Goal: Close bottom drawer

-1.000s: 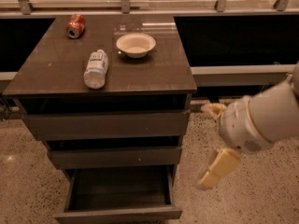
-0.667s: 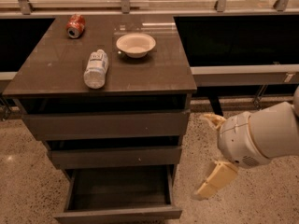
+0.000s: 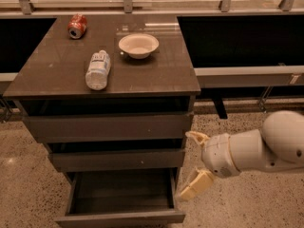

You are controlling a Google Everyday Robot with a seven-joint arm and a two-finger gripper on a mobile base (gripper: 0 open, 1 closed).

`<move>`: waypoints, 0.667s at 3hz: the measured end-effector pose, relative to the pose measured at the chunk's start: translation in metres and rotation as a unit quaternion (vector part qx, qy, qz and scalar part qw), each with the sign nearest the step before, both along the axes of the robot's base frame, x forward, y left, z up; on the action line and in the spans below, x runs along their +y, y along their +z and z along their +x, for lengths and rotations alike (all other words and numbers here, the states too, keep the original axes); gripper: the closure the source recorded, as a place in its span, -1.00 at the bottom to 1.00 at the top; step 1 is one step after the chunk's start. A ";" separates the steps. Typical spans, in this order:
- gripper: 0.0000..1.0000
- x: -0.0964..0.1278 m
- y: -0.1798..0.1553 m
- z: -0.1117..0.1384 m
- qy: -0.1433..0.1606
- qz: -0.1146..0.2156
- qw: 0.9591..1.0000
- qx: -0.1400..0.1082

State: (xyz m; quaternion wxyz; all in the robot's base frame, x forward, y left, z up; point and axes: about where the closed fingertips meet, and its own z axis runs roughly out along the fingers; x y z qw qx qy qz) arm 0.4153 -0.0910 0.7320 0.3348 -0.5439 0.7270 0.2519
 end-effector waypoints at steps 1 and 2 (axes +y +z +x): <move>-1.00 0.013 -0.048 0.005 -0.012 0.072 0.996 -0.042; -1.00 0.011 -0.075 0.010 -0.003 0.134 0.987 -0.086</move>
Offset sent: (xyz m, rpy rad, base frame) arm 0.0062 0.0027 -0.1247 0.4709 -0.2778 0.0632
